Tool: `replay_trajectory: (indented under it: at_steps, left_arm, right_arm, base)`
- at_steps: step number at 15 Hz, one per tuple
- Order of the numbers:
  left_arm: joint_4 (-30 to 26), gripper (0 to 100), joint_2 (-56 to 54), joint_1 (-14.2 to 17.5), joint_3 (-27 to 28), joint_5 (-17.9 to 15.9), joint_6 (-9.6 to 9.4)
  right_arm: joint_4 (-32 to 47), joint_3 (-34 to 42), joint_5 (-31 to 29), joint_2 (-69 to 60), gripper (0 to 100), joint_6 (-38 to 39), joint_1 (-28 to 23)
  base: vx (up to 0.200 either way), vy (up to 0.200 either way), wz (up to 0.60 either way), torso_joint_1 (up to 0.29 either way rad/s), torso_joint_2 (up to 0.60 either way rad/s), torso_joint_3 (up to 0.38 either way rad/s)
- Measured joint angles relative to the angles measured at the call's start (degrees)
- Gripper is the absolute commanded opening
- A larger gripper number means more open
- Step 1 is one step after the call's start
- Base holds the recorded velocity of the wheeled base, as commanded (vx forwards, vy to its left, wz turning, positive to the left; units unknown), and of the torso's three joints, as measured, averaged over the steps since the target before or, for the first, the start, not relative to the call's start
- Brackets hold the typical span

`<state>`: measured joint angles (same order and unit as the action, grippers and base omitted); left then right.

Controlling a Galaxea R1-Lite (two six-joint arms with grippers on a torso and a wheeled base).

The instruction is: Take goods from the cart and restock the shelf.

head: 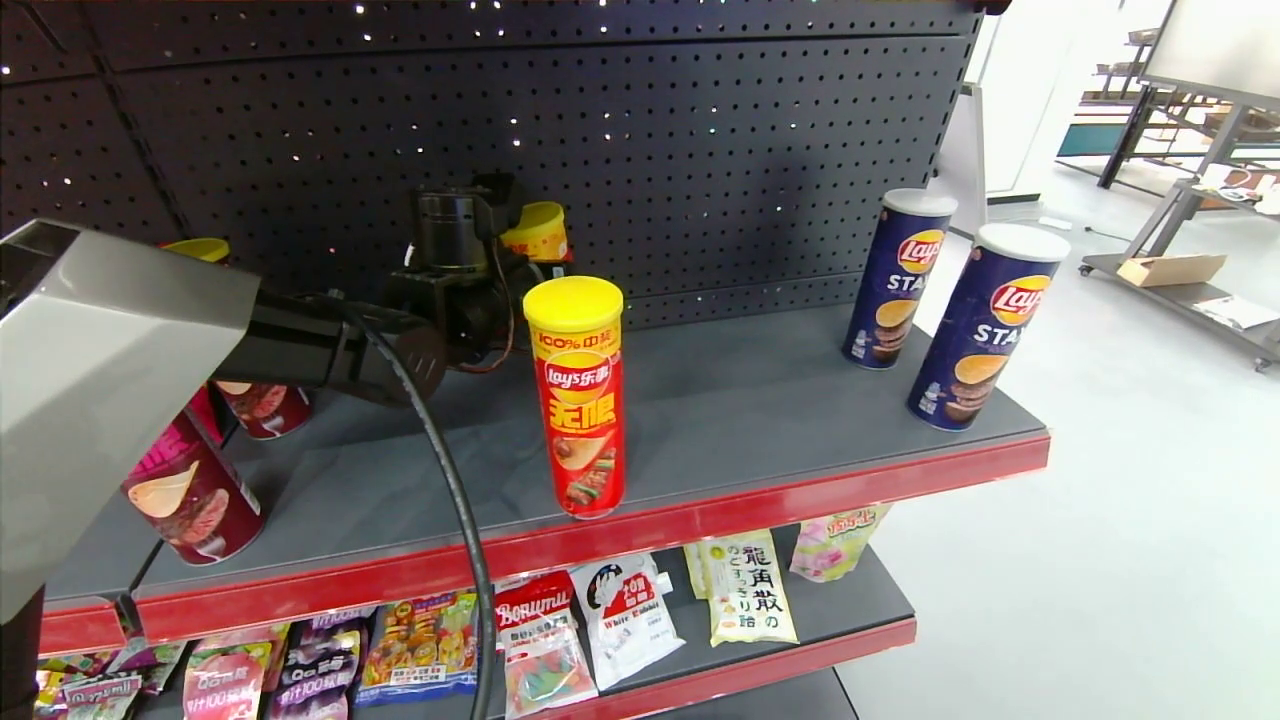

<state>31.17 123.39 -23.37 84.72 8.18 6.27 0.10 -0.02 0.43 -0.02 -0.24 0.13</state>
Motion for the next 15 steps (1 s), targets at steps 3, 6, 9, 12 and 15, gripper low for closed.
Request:
replay_trajectory:
  at_steps: [3, 6, 9, 12, 15]
  left_arm:
    - [-0.09, 0, 0.39, -0.28, 0.33, -0.11, -0.02]
    - [-1.4, 0, 0.43, -0.57, 0.41, -0.72, -0.33]
    - [-1.84, 0, 0.43, -0.83, 0.88, -1.69, -0.33]
    - [-2.0, 0, 0.43, -0.94, 1.07, -1.83, -0.33]
    - [-2.13, 0, 0.41, -1.1, 1.18, -1.87, -0.39]
  right_arm:
    - [0.0, 0.02, 0.0, 0.0, 100, 0.02, 0.02]
    - [0.0, 0.02, -0.02, 0.0, 100, 0.02, 0.0]
    - [0.0, 0.02, 0.0, 0.0, 100, 0.02, 0.0]
    - [0.0, 0.02, 0.0, 0.0, 100, 0.0, 0.05]
    - [-0.02, 0.02, 0.0, 0.0, 100, 0.0, 0.05]
  base:
    - [0.0, 0.0, 0.0, 0.0, 0.0, 0.0]
    - [0.0, 0.0, 0.0, 0.0, 0.0, 0.0]
    - [0.0, 0.0, 0.0, 0.0, 0.0, 0.0]
    - [0.0, 0.0, 0.0, 0.0, 0.0, 0.0]
    - [0.0, 0.0, 0.0, 0.0, 0.0, 0.0]
